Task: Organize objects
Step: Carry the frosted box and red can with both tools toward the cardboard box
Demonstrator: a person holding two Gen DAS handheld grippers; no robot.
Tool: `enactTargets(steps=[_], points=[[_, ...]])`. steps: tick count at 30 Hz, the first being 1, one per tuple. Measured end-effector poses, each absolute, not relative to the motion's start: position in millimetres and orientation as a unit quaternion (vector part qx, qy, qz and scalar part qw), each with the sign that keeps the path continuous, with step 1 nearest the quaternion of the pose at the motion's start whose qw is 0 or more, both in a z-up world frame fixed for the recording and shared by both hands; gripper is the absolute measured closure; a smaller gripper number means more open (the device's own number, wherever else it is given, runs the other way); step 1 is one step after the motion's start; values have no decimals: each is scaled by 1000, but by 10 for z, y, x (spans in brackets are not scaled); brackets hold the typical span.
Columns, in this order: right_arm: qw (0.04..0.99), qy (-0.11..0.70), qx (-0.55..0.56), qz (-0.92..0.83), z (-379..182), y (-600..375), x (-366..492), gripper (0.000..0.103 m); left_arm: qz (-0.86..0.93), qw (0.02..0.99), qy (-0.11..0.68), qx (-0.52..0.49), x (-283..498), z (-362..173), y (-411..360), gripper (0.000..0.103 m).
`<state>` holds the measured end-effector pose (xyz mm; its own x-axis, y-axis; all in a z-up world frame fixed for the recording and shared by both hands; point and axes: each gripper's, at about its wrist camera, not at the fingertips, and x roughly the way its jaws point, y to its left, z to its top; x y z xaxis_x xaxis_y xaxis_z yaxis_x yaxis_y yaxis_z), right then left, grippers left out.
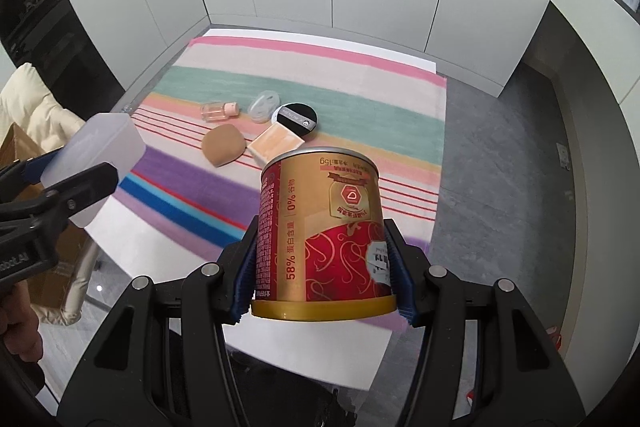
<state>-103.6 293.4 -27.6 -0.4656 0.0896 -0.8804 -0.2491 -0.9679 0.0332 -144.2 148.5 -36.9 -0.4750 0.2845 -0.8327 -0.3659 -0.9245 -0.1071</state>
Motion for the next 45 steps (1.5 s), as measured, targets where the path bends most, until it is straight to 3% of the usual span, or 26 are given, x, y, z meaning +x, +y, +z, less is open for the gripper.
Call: enactTargets(steps=[23,45], points=[[68,48,-487,870,53,2554,-678,45,877,197,18,-439,-926,-201,1090,20],[33,37,-475,878,88,2124,-1095,45,900,136,8,-415,-1007,-225,490,20]])
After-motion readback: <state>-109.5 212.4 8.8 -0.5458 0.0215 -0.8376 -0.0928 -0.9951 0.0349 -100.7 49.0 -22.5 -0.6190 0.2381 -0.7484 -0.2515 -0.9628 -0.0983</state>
